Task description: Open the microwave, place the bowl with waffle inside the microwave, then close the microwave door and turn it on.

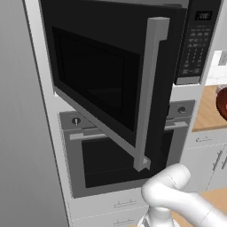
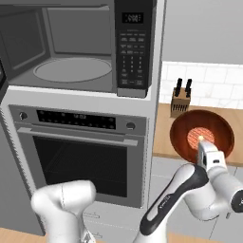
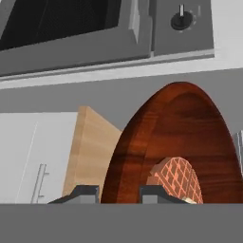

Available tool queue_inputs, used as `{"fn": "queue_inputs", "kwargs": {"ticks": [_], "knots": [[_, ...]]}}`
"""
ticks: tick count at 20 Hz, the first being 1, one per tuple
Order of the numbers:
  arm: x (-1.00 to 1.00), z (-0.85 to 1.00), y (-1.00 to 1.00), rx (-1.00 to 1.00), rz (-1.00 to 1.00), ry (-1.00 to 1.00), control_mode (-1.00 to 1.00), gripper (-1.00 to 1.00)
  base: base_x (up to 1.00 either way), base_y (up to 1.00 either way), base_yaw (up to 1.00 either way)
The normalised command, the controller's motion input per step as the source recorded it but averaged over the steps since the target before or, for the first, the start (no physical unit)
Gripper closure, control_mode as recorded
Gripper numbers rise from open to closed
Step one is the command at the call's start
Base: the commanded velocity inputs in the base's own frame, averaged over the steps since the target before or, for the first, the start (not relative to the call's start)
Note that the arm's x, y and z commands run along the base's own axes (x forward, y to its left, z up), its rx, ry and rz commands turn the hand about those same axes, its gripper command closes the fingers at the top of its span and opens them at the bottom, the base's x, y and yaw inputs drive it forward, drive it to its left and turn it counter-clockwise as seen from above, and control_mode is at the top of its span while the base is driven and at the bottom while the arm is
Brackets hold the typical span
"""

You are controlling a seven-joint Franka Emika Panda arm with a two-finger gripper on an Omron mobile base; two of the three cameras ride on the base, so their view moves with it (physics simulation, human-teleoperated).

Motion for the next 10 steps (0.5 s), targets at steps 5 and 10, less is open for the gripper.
{"fn": "queue_inputs", "kwargs": {"ticks": [5,10], "knots": [[-1.00,0.43,0.08,-0.08,0.08,-0.07,-1.00,1.00,0.00,0.00,0.00],[-0.91,0.28,0.35,-0.21,0.21,0.06,-1.00,1.00,0.00,0.00,0.00]]}}
